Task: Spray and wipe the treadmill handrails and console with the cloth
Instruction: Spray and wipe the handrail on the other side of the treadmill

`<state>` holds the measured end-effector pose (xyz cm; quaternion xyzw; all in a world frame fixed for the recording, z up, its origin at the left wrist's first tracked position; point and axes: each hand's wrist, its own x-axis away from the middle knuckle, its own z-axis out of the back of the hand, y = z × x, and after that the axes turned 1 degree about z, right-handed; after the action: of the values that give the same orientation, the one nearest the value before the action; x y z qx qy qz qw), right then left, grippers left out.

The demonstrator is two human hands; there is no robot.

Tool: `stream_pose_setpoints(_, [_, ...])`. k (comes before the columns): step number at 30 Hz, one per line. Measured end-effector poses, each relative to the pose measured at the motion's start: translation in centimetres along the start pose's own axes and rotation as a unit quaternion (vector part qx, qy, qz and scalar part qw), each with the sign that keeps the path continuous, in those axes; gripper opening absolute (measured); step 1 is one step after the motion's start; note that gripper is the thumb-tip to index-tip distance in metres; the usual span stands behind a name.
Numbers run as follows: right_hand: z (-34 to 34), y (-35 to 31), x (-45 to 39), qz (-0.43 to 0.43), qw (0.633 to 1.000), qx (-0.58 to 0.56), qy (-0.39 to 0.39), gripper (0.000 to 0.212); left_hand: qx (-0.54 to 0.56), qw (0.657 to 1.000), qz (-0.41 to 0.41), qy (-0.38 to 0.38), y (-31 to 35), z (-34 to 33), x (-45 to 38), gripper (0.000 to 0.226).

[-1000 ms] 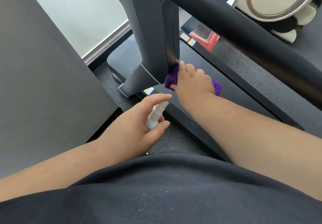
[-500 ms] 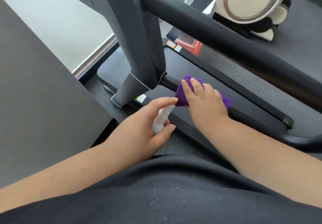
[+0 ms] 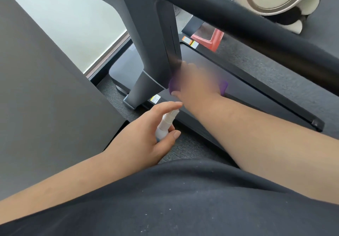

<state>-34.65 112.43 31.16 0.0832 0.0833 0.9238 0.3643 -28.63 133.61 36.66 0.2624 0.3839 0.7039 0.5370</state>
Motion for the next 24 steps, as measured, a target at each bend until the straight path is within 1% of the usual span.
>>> stream_pose_setpoints(3, [-0.1,0.4,0.1,0.001,1.0,-0.018,0.01,0.078,0.003,1.0,-0.001,-0.004,0.5,-0.6,-0.2,0.054])
stream_pose_setpoints(4, [-0.1,0.7,0.4,-0.001,1.0,-0.022,0.008,0.075,0.003,1.0,-0.006,-0.007,0.9,-0.9,-0.4,0.054])
stream_pose_setpoints(7, [0.1,2.0,1.8,-0.002,0.999,-0.032,-0.003,0.077,0.005,0.999,-0.024,-0.023,2.0,-1.8,-1.0,0.054])
stream_pose_setpoints(11, [-0.1,5.2,5.2,-0.003,0.999,-0.04,0.016,0.075,0.0,0.998,-0.048,-0.042,3.3,-3.4,-1.2,0.055])
stream_pose_setpoints(16, [-0.6,9.5,9.7,-0.026,0.998,-0.061,0.022,0.072,0.016,0.996,-0.069,-0.063,4.8,-5.9,-1.7,0.054])
stream_pose_setpoints(20, [-1.4,13.3,13.5,-0.056,0.997,-0.048,0.019,0.073,0.012,0.994,-0.079,-0.077,6.1,-7.5,-2.3,0.055])
stream_pose_setpoints(24, [-1.7,16.8,17.2,-0.085,0.996,-0.036,-0.002,0.074,0.009,0.992,-0.087,-0.094,7.1,-9.3,-2.8,0.055])
